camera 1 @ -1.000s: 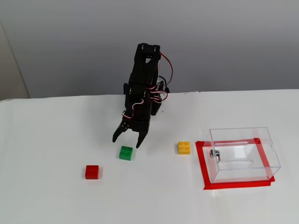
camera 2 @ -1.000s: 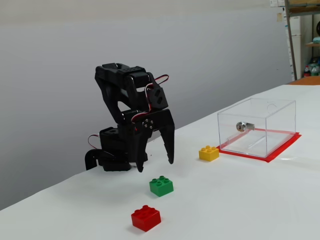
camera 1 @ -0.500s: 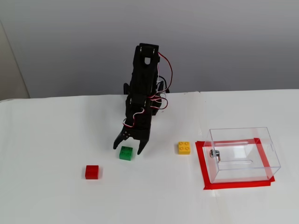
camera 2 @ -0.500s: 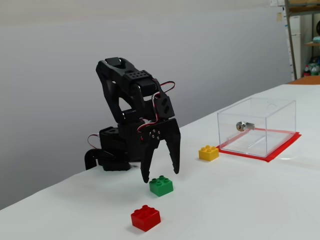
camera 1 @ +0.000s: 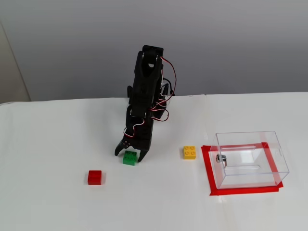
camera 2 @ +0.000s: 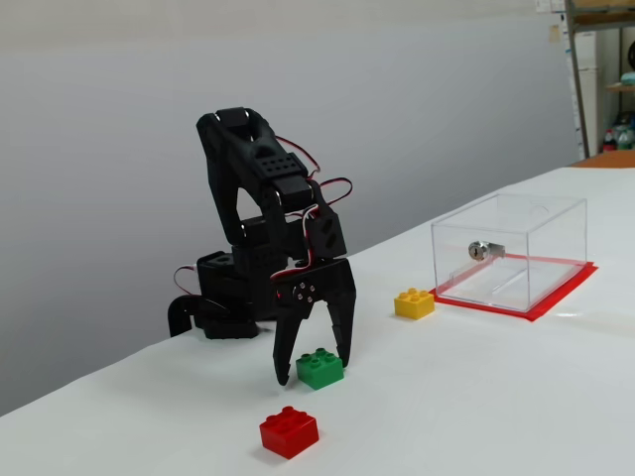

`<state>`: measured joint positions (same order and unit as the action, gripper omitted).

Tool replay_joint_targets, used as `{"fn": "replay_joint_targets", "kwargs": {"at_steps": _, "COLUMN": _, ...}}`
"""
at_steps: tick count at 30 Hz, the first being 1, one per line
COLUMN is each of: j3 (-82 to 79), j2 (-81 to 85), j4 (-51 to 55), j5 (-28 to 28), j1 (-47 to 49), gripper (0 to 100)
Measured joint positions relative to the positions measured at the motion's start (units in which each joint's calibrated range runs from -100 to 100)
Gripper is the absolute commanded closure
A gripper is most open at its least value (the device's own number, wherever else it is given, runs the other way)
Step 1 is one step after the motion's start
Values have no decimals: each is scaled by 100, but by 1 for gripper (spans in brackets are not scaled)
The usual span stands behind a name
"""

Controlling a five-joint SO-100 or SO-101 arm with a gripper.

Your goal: Pick the green lego brick and place it into the transparent box

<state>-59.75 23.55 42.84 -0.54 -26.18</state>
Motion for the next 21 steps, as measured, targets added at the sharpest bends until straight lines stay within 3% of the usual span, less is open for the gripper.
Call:
{"fn": "replay_joint_targets", "kwargs": {"at_steps": 8, "j3": 0, "j2": -17, "j4": 0, "j5": 10, "j1": 43, "gripper": 90}}
{"fn": "replay_joint_targets", "kwargs": {"at_steps": 21, "j3": 221, "j2": 144, "j4": 0, "j5": 0, "j1": 0, "gripper": 90}}
